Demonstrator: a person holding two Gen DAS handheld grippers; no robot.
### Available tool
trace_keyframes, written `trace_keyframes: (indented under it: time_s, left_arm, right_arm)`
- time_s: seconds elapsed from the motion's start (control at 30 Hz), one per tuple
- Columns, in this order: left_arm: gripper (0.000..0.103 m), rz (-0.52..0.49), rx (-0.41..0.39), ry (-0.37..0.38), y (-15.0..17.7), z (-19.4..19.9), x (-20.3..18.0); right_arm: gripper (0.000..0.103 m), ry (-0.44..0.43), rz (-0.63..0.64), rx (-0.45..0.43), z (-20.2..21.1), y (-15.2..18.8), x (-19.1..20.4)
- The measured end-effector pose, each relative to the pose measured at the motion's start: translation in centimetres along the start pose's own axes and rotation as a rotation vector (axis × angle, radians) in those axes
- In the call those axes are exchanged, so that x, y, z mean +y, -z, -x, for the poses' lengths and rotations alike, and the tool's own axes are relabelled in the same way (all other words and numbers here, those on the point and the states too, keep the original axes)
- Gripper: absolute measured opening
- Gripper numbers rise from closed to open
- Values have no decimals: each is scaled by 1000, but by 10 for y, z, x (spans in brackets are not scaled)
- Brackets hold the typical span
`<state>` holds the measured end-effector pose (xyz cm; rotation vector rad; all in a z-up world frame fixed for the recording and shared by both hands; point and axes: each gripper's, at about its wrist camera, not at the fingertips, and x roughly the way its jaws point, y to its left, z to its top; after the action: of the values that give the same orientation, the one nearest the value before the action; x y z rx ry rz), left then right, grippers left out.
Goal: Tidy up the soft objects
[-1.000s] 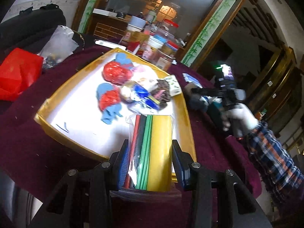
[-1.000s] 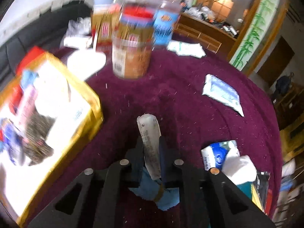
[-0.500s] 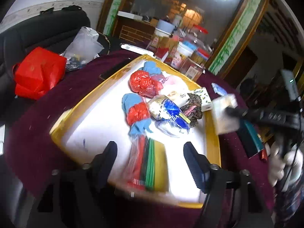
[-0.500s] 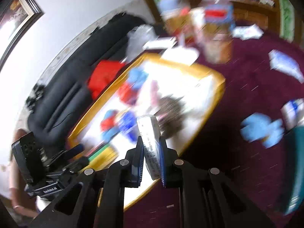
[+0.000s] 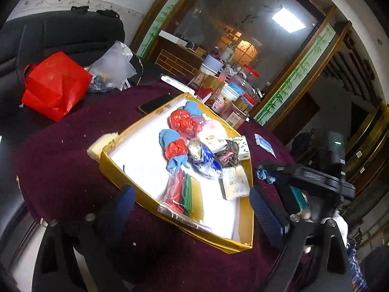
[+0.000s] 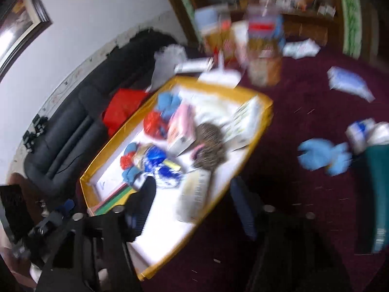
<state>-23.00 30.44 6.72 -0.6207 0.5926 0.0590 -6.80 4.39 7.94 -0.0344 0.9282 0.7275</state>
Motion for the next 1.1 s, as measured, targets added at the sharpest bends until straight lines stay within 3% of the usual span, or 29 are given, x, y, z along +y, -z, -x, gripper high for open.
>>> trace_keyframes:
  time_s: [0.2, 0.33, 0.43, 0.53, 0.6, 0.8, 1.03, 1.1]
  left_arm:
    - [97, 30, 67, 53, 13, -11, -6]
    - [97, -12, 99, 99, 23, -11, -28]
    - [97, -67, 120, 130, 32, -13, -53]
    - [97, -133, 136, 126, 43, -19, -81]
    - [97, -173, 165, 123, 52, -28, -100]
    - [97, -270, 263, 139, 76, -54, -149]
    - [97, -339, 388, 155, 79, -89, -190]
    - [97, -386, 406, 140, 72, -105, -206]
  right_arm:
    - [70, 179, 50, -105, 55, 33, -39]
    - [72, 269, 9, -157, 93, 61, -77]
    - [73, 309, -59, -214, 120, 76, -108]
    - [83, 324, -132, -267, 142, 87, -135]
    - [83, 332, -168, -300, 151, 89, -149]
    - [83, 364, -240, -371, 151, 81, -197]
    - [83, 351, -259, -385, 130, 75, -225]
    - [83, 362, -258, -347, 121, 79, -230]
